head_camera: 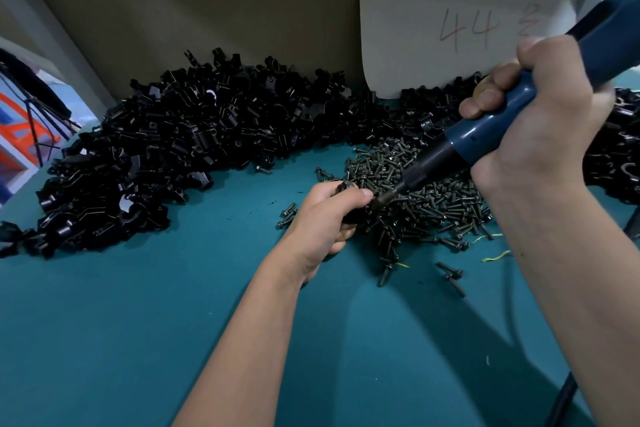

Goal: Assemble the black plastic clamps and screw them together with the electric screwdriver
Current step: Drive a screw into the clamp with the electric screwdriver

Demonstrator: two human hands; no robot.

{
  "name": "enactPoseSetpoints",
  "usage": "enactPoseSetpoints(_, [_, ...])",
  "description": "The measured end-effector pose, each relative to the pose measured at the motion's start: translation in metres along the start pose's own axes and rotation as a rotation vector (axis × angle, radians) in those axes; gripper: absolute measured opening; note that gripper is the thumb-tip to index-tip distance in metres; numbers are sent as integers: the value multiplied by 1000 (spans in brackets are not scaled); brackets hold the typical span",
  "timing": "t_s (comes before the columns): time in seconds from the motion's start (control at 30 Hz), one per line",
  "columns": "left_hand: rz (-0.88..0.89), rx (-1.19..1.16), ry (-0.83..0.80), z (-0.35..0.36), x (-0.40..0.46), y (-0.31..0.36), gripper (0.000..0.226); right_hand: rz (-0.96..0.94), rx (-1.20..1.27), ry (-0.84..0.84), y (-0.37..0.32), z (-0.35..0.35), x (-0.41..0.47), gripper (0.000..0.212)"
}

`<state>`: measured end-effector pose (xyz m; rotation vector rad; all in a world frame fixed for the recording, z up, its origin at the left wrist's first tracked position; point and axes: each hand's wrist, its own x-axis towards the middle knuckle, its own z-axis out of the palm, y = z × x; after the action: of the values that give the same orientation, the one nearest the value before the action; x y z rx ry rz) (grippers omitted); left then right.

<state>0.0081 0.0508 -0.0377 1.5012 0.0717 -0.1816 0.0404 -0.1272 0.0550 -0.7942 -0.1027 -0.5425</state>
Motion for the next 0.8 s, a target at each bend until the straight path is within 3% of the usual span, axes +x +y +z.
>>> enactPoseSetpoints(0.8, [9,-9,1,-2,1,1,24,-8,21,-26,4,3,-6,20])
